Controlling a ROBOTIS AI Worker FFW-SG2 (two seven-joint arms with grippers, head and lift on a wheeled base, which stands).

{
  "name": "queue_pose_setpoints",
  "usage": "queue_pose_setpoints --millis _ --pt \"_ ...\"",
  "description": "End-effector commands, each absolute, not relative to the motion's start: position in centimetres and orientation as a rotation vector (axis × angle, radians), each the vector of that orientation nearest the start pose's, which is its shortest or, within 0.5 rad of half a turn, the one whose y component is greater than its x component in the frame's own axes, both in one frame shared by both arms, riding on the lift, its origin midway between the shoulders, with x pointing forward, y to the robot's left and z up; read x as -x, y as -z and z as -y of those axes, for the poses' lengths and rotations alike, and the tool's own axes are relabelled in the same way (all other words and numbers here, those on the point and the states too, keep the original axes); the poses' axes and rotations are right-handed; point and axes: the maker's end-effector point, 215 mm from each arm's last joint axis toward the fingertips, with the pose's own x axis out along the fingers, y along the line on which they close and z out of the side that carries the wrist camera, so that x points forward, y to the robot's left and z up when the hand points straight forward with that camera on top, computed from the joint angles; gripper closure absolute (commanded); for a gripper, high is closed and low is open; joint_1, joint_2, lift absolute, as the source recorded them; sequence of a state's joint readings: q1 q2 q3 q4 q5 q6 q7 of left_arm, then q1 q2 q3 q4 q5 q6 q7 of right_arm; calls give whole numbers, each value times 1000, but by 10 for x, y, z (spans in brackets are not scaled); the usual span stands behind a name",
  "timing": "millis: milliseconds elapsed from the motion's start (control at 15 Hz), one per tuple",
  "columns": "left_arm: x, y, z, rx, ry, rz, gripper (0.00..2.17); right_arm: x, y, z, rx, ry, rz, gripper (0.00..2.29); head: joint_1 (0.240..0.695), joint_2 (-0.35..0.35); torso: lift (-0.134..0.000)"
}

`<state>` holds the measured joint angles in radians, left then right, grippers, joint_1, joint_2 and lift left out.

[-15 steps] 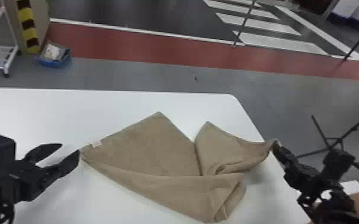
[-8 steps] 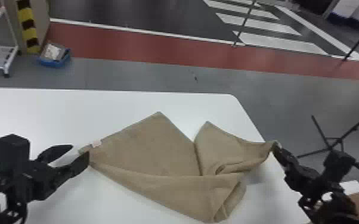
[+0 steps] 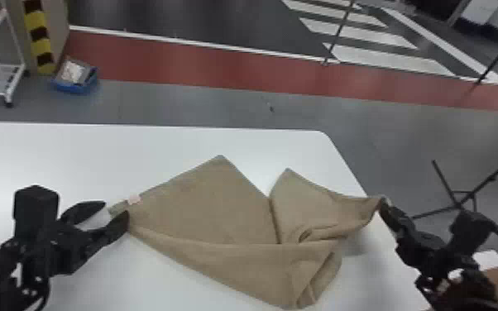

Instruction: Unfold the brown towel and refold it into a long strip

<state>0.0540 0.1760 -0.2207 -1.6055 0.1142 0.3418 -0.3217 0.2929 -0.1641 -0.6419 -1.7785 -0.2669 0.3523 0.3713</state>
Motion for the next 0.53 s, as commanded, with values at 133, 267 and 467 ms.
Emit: queue_pose_setpoints --millis 133,267,467 --pt "-518 470 -97 -28 543 -403 768 -426 400 539 -102 212 -277 1504 695 -350 -123" --pt "-517 469 -97 -29 544 -400 1183 -426 400 539 -102 212 -277 1504 695 -350 -123" --pt "-510 457 -96 -30 553 -381 1922 -426 401 538 -107 212 -277 1504 695 -350 -123"
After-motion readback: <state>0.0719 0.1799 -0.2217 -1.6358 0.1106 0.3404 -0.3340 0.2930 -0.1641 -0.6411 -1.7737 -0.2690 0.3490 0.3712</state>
